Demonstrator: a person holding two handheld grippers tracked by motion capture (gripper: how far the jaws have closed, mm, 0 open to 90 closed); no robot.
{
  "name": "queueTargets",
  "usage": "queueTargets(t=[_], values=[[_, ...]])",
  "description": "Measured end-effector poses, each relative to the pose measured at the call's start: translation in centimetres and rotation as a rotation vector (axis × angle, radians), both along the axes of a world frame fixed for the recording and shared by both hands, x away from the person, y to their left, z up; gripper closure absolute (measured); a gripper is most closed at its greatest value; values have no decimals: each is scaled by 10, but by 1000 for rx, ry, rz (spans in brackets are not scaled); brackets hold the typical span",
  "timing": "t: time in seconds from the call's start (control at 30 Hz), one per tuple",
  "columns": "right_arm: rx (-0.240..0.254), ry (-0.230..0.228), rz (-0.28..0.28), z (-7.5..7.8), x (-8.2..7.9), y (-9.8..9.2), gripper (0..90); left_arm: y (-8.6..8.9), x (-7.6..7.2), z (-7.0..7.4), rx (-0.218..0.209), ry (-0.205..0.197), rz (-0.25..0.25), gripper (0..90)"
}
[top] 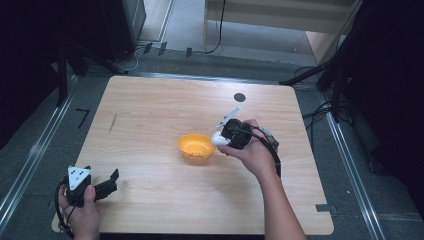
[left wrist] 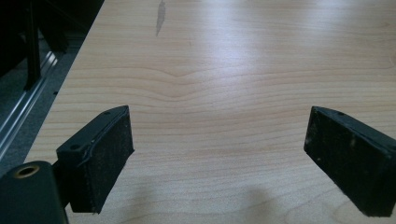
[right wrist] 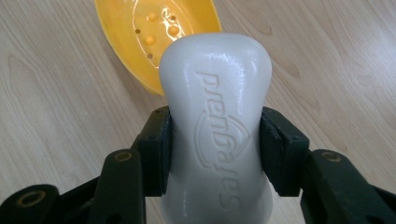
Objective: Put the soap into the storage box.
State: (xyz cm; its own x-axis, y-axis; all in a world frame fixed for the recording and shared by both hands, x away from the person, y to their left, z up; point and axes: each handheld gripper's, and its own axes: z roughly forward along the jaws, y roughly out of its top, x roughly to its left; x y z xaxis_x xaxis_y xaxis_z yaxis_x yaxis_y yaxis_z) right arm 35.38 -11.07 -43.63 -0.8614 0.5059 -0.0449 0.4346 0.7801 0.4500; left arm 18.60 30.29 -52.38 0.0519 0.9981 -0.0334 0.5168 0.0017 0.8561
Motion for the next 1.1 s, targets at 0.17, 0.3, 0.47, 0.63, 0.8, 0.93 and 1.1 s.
queueTargets(t=[0.17, 0.3, 0.47, 0.63, 0.8, 0.93, 1.1], values=[[8, 2, 11, 0, 3, 5, 509, 0, 0, 0, -1, -1, 1, 83], [-1, 1, 26, -1, 4, 10, 509, 0, 0, 0, 2, 1, -1, 83], [-2, -13, 38, 1, 6, 15, 509, 0, 0, 0, 1, 2, 1, 83], [-3, -18, 62, 4, 7, 24, 509, 0, 0, 0, -2, 3, 0, 83], [-8, -27, 85, 6, 9, 33, 509, 0, 0, 0, -5, 3, 0, 83], [-16, -28, 101, 6, 9, 40, 509, 0, 0, 0, -5, 3, 0, 83], [-23, -33, 128, 6, 11, 48, 509, 1, 0, 0, -6, 4, -1, 83]])
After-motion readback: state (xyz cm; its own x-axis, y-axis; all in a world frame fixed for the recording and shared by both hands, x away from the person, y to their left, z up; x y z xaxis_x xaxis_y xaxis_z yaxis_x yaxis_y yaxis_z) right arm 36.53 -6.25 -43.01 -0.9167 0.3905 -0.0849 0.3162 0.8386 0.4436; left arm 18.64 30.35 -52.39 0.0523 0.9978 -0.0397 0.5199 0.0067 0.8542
